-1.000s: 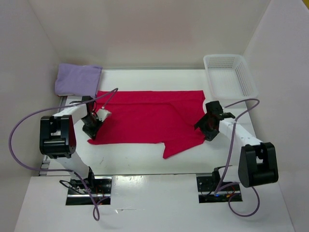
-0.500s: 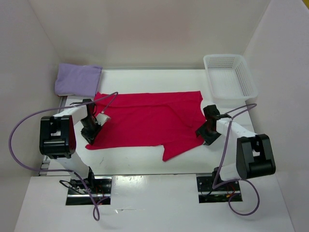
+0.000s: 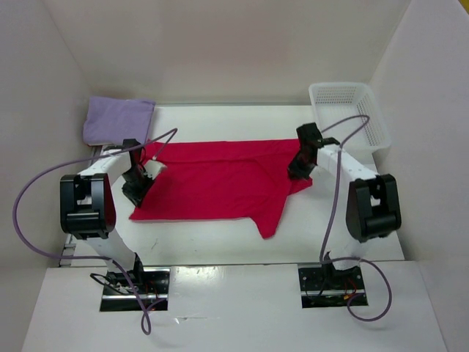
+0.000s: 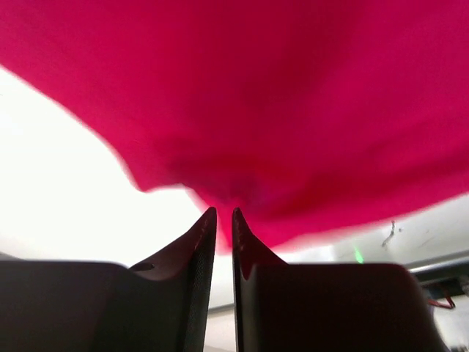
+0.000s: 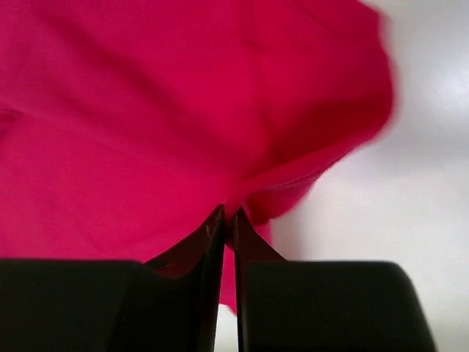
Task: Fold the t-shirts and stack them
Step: Fold the flattened tshirt in 1/3 of the way
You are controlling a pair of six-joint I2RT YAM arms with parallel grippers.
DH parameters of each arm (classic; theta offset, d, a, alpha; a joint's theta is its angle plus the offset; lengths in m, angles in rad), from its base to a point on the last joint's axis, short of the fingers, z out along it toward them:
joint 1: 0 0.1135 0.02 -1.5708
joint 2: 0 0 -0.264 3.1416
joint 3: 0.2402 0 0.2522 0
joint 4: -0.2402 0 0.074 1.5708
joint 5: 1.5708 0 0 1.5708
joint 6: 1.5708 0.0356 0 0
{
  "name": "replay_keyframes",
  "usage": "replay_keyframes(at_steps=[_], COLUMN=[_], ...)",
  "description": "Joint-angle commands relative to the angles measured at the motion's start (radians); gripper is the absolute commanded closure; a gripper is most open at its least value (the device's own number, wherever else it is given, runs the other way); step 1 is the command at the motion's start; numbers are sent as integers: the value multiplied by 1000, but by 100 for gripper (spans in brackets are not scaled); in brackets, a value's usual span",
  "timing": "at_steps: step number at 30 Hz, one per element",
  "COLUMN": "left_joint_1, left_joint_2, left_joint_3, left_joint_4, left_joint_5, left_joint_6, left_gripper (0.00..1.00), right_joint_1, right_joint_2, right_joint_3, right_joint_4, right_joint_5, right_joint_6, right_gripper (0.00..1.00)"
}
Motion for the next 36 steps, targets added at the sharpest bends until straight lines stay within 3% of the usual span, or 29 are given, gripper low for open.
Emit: replay_keyframes(at_steps=[1, 3, 4, 8, 13, 14, 18, 23, 27, 32, 34, 35, 36], left_joint_1=[3, 3, 3, 3, 3, 3, 3, 3, 3, 3, 3, 3, 3], left_joint_2=[24, 33, 43, 34, 13, 13, 4, -6, -26, -26, -36, -36, -36], left_joint_3=[69, 83, 83, 83, 61, 52, 52, 43, 32, 32, 23, 23, 23], left_joint_4=[-9, -9, -9, -9, -9, -9, 0, 0, 0, 0, 0, 0, 0], left_joint_5=[32, 32, 32, 22, 22, 22, 22, 22, 22, 31, 31, 31, 31], left_joint_6=[-2, -2, -2, 7, 7, 7, 7, 7, 16, 16, 16, 16, 16], left_gripper=[79, 79, 79, 79, 78, 78, 78, 78, 77, 77, 77, 77, 77], right_joint_1=[21, 30, 50, 107, 174, 174, 183, 217, 228, 249, 259, 272, 307], right_joint_2=[170, 247, 313, 320, 56, -54, -235, -299, -314, -218, -176, -162, -153], right_joint_3=[147, 242, 273, 387, 281, 200, -12, -265, -319, -383, -383, -367, -328], right_joint_4=[-5, 8, 17, 52, 54, 54, -47, -38, -18, 63, 84, 84, 65], right_joint_5=[-77, -120, -166, -240, -64, -41, 4, -60, -73, -87, -87, -76, -41], right_joint_6=[-103, -113, -139, -192, -191, -142, 13, 159, 208, 217, 206, 206, 206], right_gripper=[85, 65, 59, 47, 43, 42, 42, 43, 43, 43, 55, 77, 89])
